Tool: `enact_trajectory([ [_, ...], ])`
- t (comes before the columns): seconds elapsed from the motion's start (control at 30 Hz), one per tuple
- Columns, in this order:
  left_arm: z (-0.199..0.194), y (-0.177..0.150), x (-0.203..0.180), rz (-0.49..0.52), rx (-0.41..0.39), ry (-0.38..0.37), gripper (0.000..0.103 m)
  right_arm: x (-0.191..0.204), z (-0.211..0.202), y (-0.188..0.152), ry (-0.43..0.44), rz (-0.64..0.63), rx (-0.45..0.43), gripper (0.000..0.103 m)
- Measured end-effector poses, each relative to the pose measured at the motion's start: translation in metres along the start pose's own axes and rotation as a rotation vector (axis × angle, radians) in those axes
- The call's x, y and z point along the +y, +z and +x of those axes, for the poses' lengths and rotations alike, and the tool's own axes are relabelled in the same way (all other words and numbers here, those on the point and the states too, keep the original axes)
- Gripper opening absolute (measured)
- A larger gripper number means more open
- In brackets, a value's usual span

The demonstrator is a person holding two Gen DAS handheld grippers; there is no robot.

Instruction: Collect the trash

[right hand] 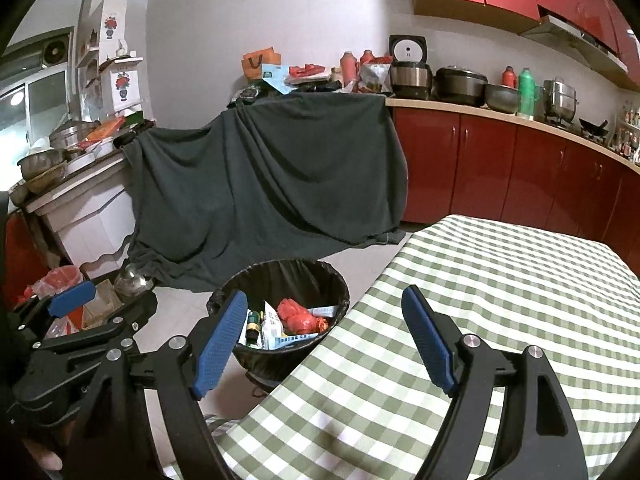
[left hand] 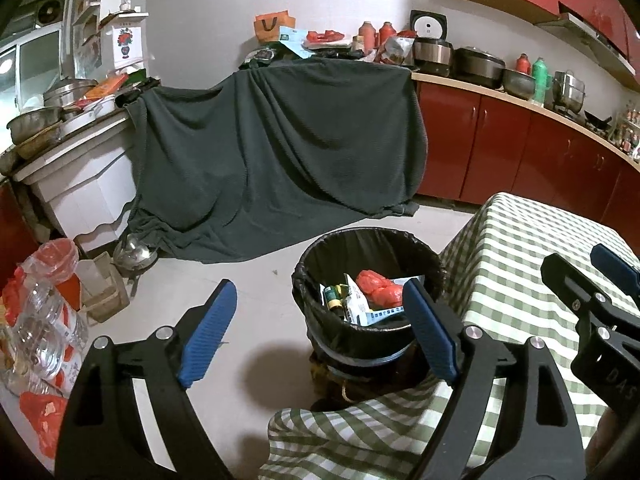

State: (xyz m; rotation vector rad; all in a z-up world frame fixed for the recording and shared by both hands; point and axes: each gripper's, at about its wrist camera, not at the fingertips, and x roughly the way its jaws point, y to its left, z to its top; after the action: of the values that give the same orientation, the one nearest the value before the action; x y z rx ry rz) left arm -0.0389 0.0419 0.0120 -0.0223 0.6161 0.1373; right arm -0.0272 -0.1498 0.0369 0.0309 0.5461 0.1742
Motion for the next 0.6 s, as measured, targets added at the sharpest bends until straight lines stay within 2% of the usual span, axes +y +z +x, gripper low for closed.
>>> enact_trajectory([
  [0.6, -0.022, -0.002, -0.007, 0.010, -0.029, -0.026, 0.084, -0.007, -0.019, -0.005, -0.022, 0.019, -0.032, 0.077],
])
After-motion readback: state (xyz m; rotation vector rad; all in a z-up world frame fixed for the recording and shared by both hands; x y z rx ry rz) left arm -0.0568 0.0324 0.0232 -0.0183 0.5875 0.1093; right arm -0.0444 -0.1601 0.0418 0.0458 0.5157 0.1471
